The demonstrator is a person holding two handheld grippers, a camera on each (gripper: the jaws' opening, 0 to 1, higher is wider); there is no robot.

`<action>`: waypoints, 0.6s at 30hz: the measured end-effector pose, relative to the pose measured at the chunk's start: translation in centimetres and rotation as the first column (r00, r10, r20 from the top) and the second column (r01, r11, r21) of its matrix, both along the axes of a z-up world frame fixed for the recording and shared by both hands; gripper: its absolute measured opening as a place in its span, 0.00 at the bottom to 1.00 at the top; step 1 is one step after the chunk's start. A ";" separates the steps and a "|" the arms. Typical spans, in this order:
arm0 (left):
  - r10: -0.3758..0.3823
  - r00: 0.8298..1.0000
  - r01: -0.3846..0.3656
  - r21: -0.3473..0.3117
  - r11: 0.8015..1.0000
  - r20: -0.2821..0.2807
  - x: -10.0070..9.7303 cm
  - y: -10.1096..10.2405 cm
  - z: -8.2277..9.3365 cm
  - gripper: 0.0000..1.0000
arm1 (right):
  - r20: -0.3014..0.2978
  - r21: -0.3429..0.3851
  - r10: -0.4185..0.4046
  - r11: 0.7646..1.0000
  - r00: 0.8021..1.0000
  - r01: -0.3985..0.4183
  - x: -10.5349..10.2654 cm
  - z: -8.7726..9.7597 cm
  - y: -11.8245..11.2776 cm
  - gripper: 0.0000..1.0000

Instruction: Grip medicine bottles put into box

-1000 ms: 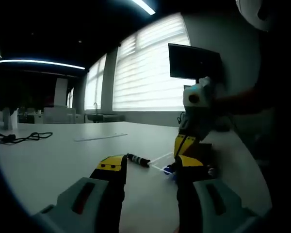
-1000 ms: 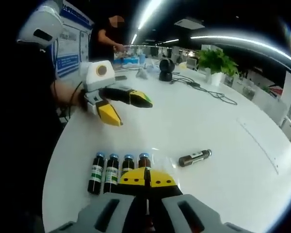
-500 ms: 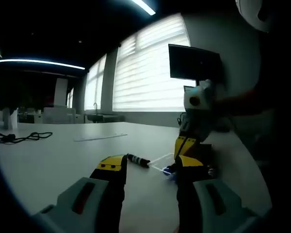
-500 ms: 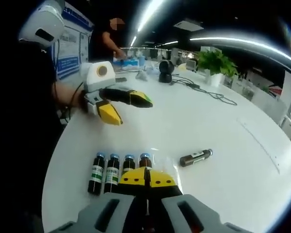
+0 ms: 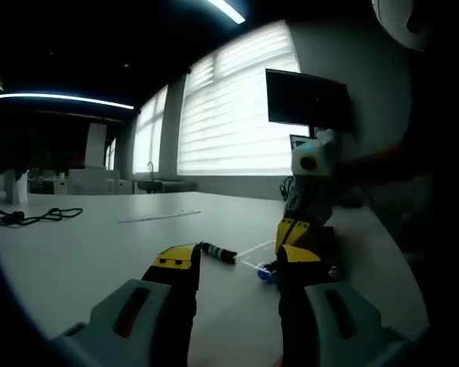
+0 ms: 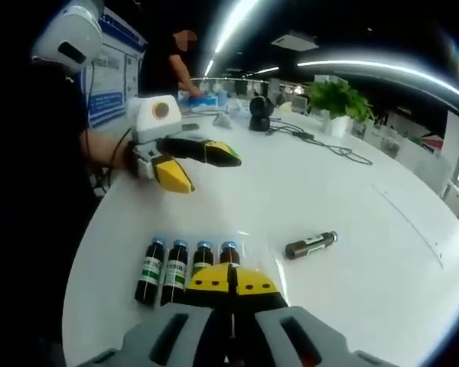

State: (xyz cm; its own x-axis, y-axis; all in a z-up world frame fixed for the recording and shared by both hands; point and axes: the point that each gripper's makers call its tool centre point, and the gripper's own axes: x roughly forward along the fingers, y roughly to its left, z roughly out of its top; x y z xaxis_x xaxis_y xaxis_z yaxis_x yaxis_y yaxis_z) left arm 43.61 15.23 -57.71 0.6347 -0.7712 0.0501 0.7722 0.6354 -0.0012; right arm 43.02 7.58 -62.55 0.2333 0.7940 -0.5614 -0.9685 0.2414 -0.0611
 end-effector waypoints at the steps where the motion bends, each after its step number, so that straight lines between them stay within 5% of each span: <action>1: 0.000 1.000 0.000 0.000 1.000 0.001 0.0 0.0 0.0 0.33 | -0.003 0.001 -0.003 1.000 1.000 0.003 0.0 0.0 0.0 0.00; 15: -0.008 1.000 0.008 -0.008 1.000 0.008 -0.2 0.2 0.1 0.33 | -0.053 0.040 -0.188 0.981 0.981 0.191 1.6 2.2 0.2 0.10; 18: -0.007 1.000 0.007 -0.012 1.000 0.011 -0.2 0.2 0.3 0.33 | -0.011 0.029 -0.186 0.982 0.983 0.186 2.0 2.3 0.2 0.11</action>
State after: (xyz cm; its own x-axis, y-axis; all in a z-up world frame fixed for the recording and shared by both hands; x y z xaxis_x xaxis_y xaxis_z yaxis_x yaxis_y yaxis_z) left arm 43.41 15.40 -57.45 0.6285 -0.7750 0.0659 0.7767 0.6298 -0.0004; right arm 45.01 7.74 -60.28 0.3736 0.7534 -0.5411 -0.9070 0.4188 -0.0431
